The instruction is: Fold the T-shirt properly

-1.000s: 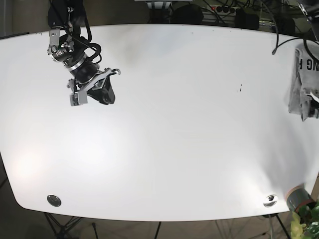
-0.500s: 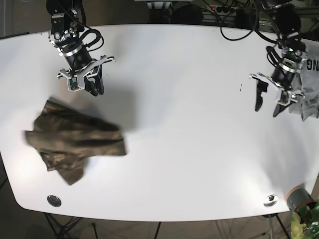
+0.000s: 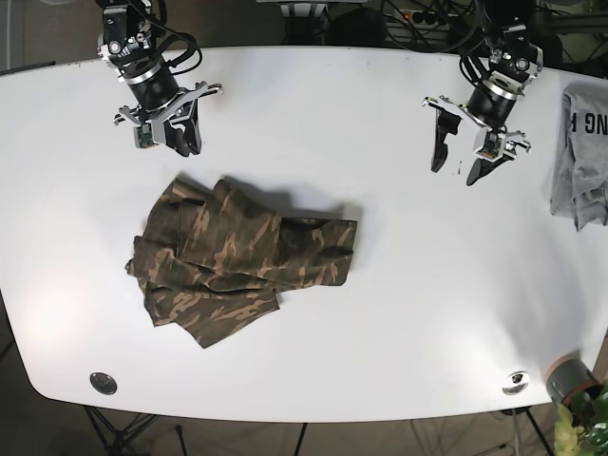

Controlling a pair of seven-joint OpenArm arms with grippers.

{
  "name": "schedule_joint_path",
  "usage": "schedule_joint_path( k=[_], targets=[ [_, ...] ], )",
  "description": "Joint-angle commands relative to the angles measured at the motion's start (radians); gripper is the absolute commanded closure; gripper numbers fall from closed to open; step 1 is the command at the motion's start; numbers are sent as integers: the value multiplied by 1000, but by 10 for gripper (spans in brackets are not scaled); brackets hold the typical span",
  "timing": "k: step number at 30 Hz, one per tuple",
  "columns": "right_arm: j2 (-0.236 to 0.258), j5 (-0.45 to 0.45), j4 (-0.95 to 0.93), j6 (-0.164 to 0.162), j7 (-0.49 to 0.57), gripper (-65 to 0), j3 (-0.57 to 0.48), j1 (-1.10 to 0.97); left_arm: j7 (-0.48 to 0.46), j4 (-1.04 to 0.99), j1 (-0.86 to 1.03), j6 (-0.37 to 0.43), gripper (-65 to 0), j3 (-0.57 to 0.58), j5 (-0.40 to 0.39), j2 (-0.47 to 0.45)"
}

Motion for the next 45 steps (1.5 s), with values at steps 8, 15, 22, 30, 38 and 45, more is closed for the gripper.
schedule_joint_path(
  k=[8, 15, 22, 30, 38, 45],
  targets=[
    [-15, 5, 22, 2, 28, -95, -2, 9, 5, 23, 10, 6, -344, -8, -19, 0],
    [-16, 5, 20, 0, 25, -233, -4, 32, 79, 25, 7, 6, -344, -8, -34, 1],
    [-16, 11, -1, -7, 25, -312, 5, 90, 80, 25, 9, 6, -344, -8, -122, 0],
    [-15, 11, -15, -7, -71, -312, 2, 173, 80, 25, 9, 6, -346, -3, -128, 0],
    [-16, 13, -21, -6, -200, -312, -1, 271, 80, 23, 9, 6, -346, -3, -128, 0],
    [-16, 13, -23, -7, -273, -312, 2, 345, 80, 20, 9, 6, -346, -3, -129, 0]
  ],
)
